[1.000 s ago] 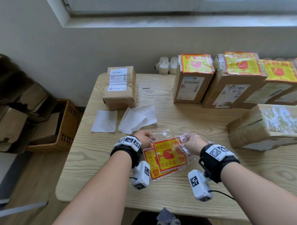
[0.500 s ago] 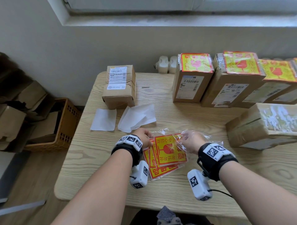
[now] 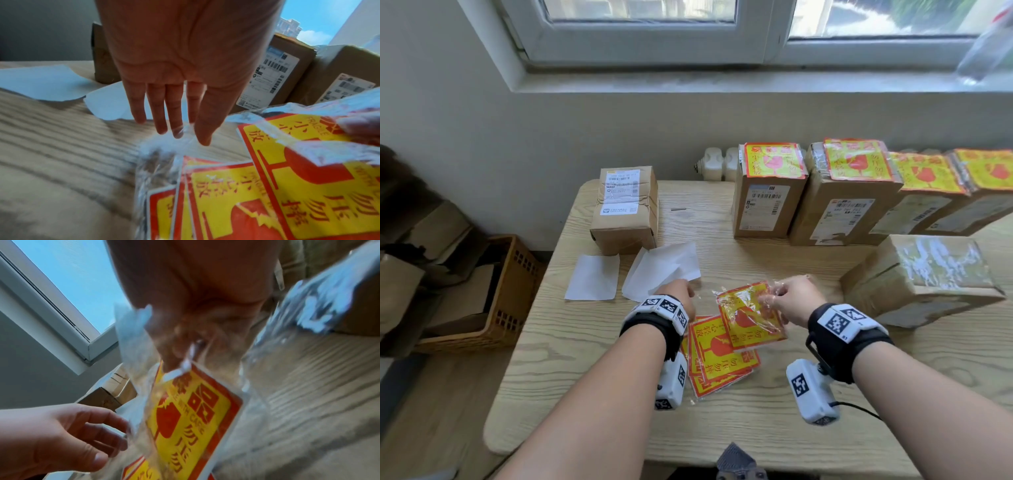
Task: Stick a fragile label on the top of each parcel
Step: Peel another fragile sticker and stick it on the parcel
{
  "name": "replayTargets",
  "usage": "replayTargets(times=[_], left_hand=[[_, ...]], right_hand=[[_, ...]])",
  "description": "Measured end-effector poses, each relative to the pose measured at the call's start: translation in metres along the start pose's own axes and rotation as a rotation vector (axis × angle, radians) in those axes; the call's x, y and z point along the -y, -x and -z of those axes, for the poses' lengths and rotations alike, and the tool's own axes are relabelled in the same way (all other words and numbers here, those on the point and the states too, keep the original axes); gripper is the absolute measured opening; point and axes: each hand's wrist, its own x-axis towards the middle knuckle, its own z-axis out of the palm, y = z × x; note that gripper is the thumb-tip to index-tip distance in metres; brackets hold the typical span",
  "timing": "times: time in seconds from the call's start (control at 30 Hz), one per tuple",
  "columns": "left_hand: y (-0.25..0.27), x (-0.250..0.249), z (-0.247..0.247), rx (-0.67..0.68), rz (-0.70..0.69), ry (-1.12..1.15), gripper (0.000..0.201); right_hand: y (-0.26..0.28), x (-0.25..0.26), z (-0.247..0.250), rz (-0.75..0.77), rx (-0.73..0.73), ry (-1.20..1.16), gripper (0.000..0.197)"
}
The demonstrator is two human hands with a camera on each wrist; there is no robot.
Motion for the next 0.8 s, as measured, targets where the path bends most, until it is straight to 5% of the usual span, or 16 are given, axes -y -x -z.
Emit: replayTargets(times=[0.27,0.5,0.63,0.8], left_hand=[[0.005,-0.041,0.036,-0.020,-0.182,0.067,0.037],[0.017,-0.069,0.063,0.068,-0.259,0.210,0.032],[0.034,-0.079,0.074,0.278,-0.320,0.439,0.027],[0.039,-0.085,0.078,0.225,-0.321,0.555,0.012]], right_hand=[[0.015,0.024,0.043,0.069,0.075,0.120,0.011],[0.023,0.045,0.090,0.197,-0.402,-0.274,0.011],[0.022,0.048,0.100,0.116,-0.468,-0.417,0.011],[0.021,0.047,0.095,0.083,-0.435,-0.469,0.018]])
